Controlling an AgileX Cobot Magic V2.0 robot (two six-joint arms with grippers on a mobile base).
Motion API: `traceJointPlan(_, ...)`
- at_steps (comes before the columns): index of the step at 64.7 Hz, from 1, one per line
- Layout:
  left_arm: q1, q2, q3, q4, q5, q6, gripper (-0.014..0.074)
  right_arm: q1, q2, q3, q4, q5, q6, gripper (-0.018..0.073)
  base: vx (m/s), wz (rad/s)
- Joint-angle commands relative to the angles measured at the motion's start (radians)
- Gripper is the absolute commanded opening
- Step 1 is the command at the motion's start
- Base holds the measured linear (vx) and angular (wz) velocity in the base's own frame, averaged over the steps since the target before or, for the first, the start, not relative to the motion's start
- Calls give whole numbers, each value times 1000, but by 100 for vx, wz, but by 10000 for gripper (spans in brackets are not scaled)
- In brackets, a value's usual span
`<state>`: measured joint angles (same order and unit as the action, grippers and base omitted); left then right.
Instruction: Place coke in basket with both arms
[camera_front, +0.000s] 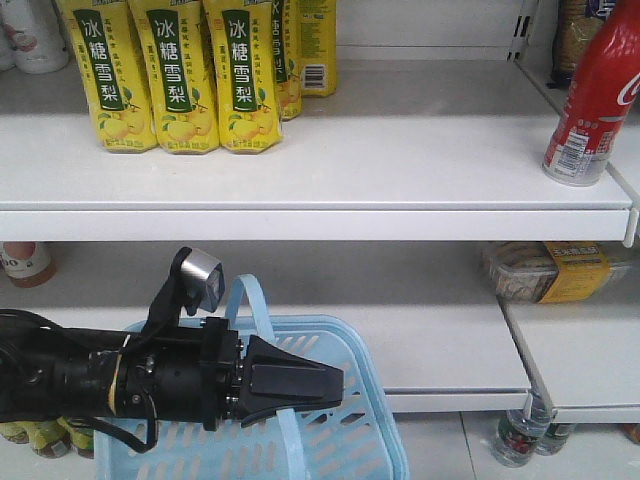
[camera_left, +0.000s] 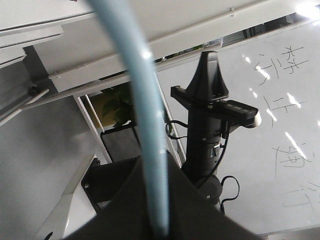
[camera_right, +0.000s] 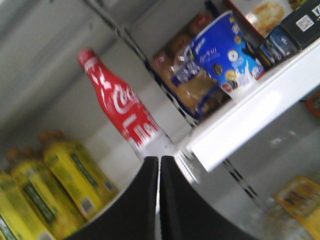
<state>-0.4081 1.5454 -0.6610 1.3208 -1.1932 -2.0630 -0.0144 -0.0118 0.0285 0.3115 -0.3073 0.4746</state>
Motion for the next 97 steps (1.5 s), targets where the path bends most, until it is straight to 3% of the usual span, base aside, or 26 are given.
traceJointPlan(1, -3, -38, -22, -62, -180, 18, -5, 11, -11, -31, -78, -113, 95, -5, 0, 0)
traceJointPlan(6, -3, -38, -22, -62, -180, 18, -5, 43, -6, -137, -324, 3, 125, 4, 0, 0)
traceJointPlan(13, -3, -38, -22, -62, -180, 18, -5, 102, 47, -319, -593, 242, 225, 60, 0, 0)
traceJointPlan(19, -3, -38, -22, -62, -180, 18, -5, 161, 114, -439, -764, 333, 263, 200, 0, 0)
traceJointPlan(24, -3, -38, -22, -62, -180, 18, -5, 199, 161, -495, -830, 334, 262, 351, 0, 0)
traceJointPlan(31, -3, -38, -22, -62, -180, 18, -5, 217, 206, -520, -893, 298, 260, 552, 0, 0)
traceJointPlan(39, -3, -38, -22, -62, -180, 18, -5, 217, 266, -518, -915, 273, 276, 654, 0, 0)
traceJointPlan(49, -3, -38, -22, -62, -180, 18, -5, 217, 399, -577, -965, 307, 249, 648, 0, 0)
traceJointPlan(64, -3, -38, -22, -62, -180, 18, -5, 217, 658, -830, -1091, 391, 234, 632, 0, 0)
traceJointPlan(97, -3, -38, -22, -62, -180, 18, -5, 216, 1063, -1172, -1137, 521, 239, 605, 0, 0)
